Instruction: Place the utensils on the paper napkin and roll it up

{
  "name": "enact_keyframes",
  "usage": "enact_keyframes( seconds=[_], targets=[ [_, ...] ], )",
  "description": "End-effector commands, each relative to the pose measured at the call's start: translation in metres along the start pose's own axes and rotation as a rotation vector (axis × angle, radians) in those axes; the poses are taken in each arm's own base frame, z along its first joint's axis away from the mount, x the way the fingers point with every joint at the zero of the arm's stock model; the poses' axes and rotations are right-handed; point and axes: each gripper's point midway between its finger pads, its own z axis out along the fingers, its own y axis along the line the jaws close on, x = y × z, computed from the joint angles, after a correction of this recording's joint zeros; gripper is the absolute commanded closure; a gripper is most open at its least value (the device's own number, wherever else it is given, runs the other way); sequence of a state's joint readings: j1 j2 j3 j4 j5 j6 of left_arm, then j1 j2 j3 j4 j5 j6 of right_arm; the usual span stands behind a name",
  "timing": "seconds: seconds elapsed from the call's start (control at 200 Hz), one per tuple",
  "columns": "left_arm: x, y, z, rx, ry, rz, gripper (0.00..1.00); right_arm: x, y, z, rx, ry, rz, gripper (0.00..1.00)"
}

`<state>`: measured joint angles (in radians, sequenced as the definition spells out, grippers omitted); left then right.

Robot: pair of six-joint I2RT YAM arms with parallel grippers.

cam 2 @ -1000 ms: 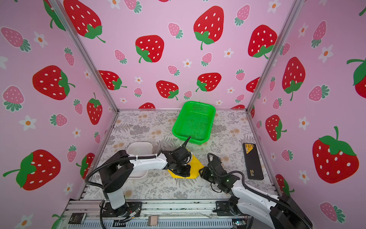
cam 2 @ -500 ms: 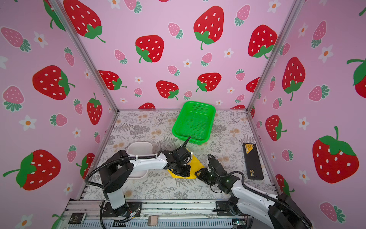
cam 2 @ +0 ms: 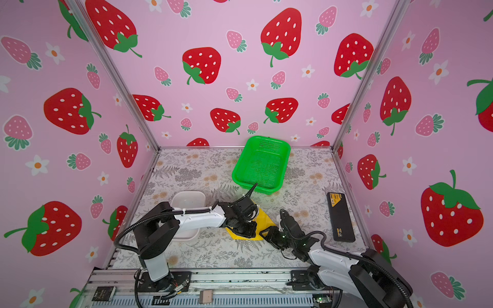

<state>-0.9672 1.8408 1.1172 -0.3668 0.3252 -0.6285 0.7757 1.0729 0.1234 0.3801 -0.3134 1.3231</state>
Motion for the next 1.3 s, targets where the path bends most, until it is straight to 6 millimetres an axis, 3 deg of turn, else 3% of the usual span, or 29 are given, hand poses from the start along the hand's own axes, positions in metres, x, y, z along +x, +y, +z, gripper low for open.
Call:
enact_keyframes(
  seconds=[0.0,0.12,0.415,0.845,0.975,1.211,1.296],
  targets=[
    [-0.005,-0.004,0.002,-0.003,0.003,0.011,0.85,-0.018,0.014,-0.003,-0.113,-0.094,0.053,0.49],
    [-0.005,-0.004,0.002,-0.005,0.003,0.008,0.85,-0.025,0.034,-0.009,-0.240,-0.108,0.068,0.49],
    [-0.005,-0.003,0.001,-0.011,-0.006,0.007,0.85,-0.031,0.058,0.004,-0.265,-0.027,-0.050,0.43],
    [-0.005,-0.001,-0.002,-0.018,-0.017,0.004,0.85,-0.029,0.034,0.006,-0.150,-0.020,-0.066,0.41],
    [-0.005,-0.001,-0.002,-0.019,-0.016,0.004,0.85,-0.020,0.042,0.002,-0.180,0.033,-0.088,0.39],
    [-0.005,-0.001,-0.002,-0.019,-0.016,0.004,0.85,0.007,0.021,0.004,-0.131,0.137,-0.036,0.38],
    [-0.005,-0.001,-0.002,-0.019,-0.018,0.003,0.85,0.010,0.022,0.004,-0.144,0.140,-0.022,0.38]
  ],
)
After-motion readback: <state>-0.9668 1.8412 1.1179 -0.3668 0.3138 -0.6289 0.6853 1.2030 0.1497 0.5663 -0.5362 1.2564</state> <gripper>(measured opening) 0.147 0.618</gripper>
